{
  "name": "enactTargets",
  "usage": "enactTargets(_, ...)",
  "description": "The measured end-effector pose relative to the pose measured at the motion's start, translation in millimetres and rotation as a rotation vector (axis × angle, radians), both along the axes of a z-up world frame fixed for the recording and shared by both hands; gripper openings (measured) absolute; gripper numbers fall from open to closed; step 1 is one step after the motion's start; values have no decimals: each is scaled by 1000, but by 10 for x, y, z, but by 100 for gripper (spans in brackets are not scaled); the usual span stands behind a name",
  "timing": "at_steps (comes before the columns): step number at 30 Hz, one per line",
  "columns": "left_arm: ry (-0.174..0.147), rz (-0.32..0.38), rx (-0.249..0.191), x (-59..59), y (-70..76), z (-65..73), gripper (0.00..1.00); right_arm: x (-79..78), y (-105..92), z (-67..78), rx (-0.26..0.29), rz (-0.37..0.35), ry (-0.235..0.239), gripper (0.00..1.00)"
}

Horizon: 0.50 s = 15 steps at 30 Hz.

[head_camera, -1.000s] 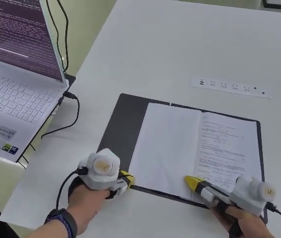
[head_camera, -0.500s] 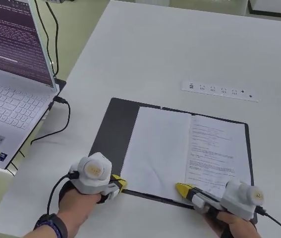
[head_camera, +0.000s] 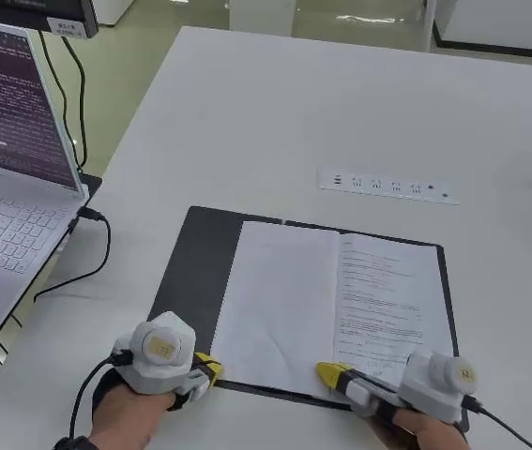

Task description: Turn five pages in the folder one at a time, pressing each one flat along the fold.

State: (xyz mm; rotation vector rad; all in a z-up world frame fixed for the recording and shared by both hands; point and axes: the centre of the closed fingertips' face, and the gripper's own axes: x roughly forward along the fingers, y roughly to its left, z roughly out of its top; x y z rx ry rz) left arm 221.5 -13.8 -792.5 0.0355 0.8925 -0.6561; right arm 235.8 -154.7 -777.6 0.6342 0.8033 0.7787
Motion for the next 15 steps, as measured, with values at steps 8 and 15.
enactTargets(8,-32,11,-21,-18,71,176,2,-27,10,149,25,2,-10,9)
enactTargets(15,-68,25,-55,-31,113,344,11,21,-82,275,-8,-20,-62,15)
